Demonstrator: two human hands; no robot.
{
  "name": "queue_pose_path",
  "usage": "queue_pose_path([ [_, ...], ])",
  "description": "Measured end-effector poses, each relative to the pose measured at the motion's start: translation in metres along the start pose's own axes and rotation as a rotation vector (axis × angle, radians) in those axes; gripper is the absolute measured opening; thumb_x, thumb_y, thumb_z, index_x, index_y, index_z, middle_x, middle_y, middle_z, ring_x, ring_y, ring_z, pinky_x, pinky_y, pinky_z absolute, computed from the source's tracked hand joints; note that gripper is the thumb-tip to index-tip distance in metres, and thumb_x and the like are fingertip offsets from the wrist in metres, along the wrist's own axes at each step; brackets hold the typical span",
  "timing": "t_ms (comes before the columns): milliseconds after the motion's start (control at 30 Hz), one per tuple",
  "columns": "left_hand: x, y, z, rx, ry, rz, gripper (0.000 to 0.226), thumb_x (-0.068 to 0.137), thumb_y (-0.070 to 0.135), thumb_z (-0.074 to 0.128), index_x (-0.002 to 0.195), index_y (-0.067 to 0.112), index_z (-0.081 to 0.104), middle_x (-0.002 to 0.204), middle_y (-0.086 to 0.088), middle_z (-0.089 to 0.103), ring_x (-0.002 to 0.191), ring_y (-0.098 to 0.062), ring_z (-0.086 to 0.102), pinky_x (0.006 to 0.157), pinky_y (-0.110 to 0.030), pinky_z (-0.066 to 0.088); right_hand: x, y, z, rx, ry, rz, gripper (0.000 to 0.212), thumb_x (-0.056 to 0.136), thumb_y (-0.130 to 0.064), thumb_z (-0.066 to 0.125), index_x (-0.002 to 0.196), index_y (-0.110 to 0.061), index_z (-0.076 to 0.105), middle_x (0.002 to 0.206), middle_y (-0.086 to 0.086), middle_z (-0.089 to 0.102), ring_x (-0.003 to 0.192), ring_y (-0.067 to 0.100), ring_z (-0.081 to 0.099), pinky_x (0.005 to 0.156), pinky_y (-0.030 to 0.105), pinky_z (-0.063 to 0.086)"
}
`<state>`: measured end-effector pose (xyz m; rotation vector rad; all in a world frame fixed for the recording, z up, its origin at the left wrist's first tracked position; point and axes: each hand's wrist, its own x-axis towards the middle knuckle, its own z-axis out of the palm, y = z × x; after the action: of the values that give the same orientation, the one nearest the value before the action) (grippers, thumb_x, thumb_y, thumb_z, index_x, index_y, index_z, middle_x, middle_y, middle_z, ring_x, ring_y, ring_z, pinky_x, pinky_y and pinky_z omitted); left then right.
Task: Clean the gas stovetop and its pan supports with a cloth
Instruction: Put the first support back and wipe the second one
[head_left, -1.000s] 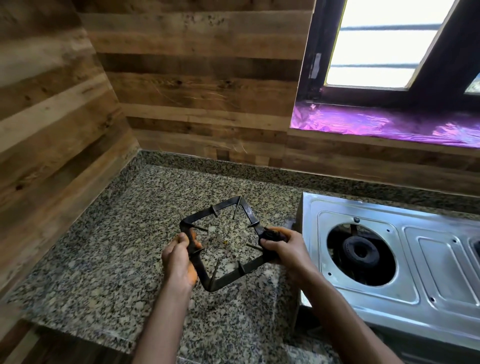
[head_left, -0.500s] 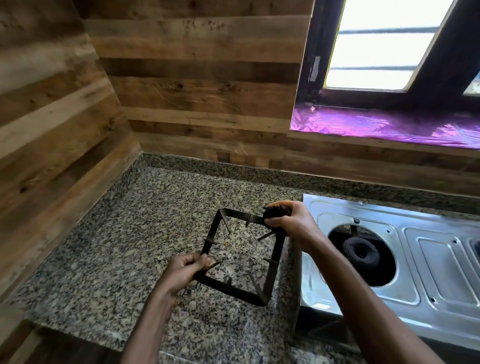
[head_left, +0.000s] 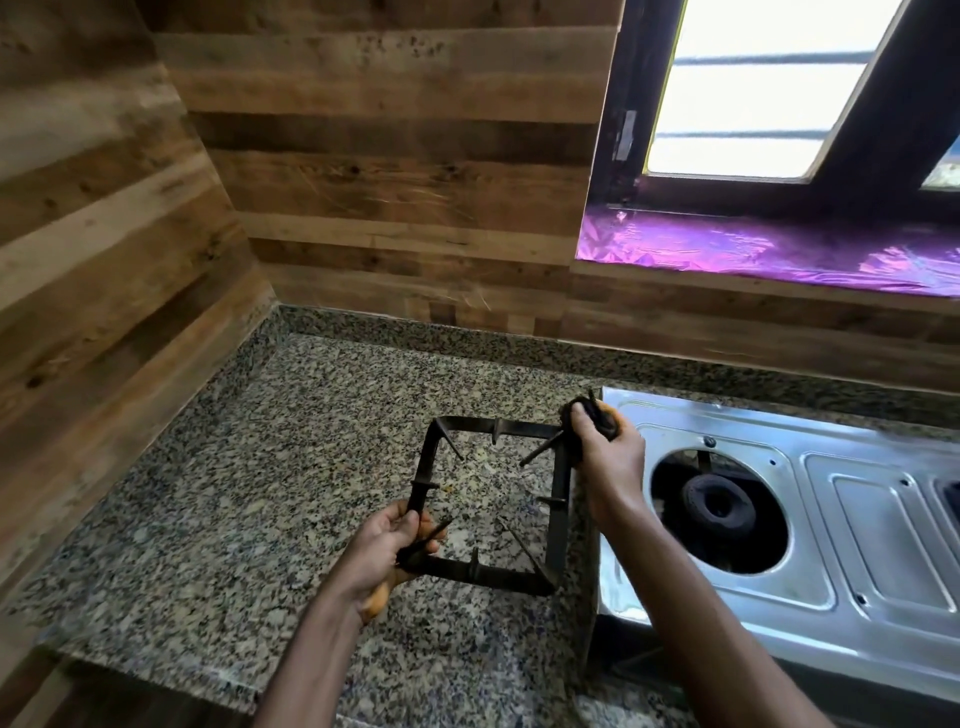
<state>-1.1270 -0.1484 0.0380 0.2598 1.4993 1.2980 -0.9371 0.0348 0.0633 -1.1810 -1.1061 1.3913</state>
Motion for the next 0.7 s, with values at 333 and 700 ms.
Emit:
queue_pose_path([
  [333, -0.004, 0.014, 0.002, 0.127, 0.012, 0.081, 0.011, 0.098, 0.003, 0.048, 0.102, 0.004, 0.058, 0.095, -0.018, 0.071, 0.070, -0.021, 0.069, 0.061, -0.031, 0.058, -0.018, 0.014, -0.003, -0.166, -0.170, -0.013, 0.054, 0.087, -0.015, 0.077, 0.137, -0.013, 0.059, 0.122, 0.004, 0.071, 0.108, 0.009, 0.068, 0.090, 0.031, 0.058],
  [700, 0.006, 0.004, -0.004, 0.049, 0.198, 0.118, 0.016, 0.101, 0.006, 0.046, 0.111, 0.000, 0.057, 0.096, -0.024, 0.066, 0.065, -0.023, 0.065, 0.064, -0.034, 0.059, -0.035, 0.030, -0.005, -0.288, -0.351, 0.179, 0.016, 0.084, -0.009, 0.078, 0.098, -0.012, 0.071, 0.096, 0.013, 0.076, 0.085, 0.023, 0.075, 0.081, 0.041, 0.062],
])
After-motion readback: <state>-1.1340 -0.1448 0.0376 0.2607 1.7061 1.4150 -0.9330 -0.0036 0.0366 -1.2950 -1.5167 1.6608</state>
